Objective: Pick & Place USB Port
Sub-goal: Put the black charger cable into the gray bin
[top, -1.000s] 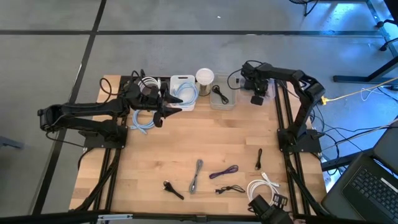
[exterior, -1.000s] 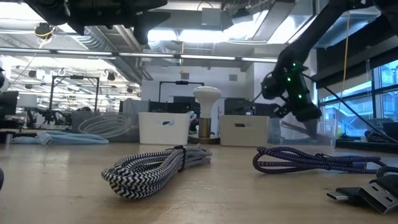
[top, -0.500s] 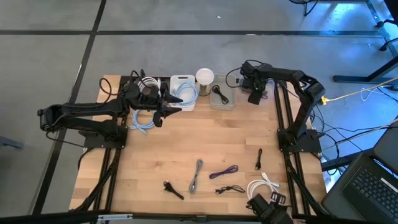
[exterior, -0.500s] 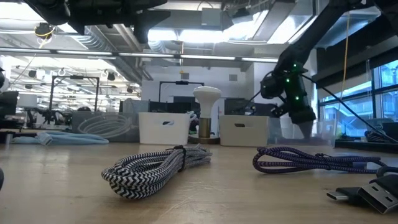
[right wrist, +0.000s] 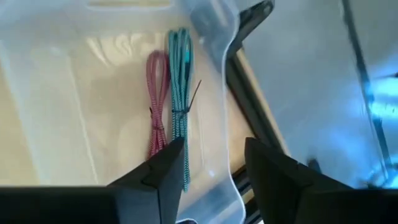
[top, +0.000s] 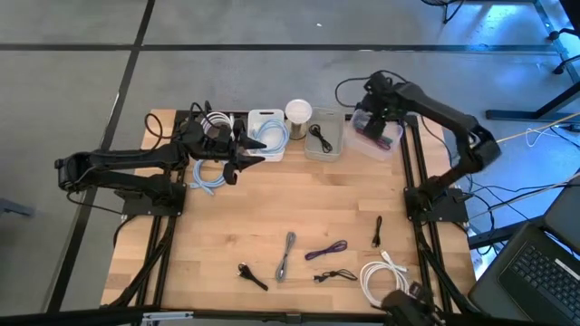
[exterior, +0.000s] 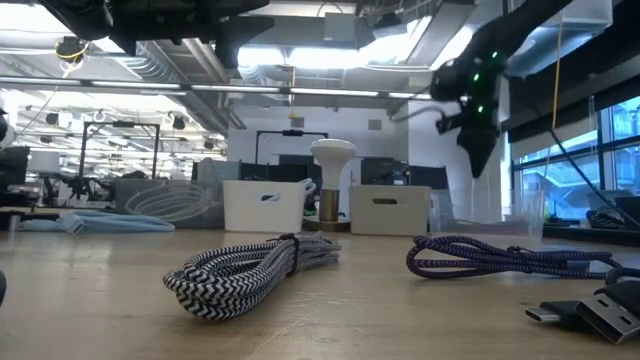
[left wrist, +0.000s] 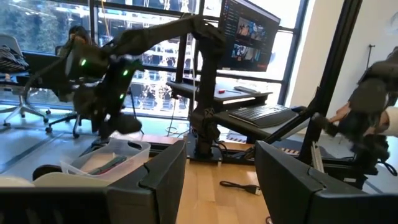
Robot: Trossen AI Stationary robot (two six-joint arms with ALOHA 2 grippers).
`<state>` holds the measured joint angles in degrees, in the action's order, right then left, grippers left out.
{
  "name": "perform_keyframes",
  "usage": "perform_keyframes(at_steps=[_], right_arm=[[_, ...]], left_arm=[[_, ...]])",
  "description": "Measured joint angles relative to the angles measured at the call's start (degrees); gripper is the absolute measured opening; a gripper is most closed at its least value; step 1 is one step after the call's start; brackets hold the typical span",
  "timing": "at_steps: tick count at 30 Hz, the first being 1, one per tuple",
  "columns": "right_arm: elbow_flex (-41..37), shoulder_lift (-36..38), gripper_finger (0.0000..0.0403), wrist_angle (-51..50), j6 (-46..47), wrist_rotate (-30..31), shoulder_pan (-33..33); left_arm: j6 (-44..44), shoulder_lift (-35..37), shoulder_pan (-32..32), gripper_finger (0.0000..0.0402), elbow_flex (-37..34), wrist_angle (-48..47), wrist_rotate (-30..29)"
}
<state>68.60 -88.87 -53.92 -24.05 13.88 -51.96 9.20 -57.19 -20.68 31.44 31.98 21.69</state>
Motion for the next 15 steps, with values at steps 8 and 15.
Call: perform_keyframes(at_steps=[8,15], right_arm=[[-0.4,11.6,0.0164,-7.6,8.1,-18.9,2.3],[-7.0,20.5,0.0164,-12.0,19.3,-31.6,10.1]], left_arm=[[0.1,0.0,0.1,0.0182,0.0,0.0,0.0],[-1.7,0.0,0.1,0.0182,0.0,0.0,0.1]])
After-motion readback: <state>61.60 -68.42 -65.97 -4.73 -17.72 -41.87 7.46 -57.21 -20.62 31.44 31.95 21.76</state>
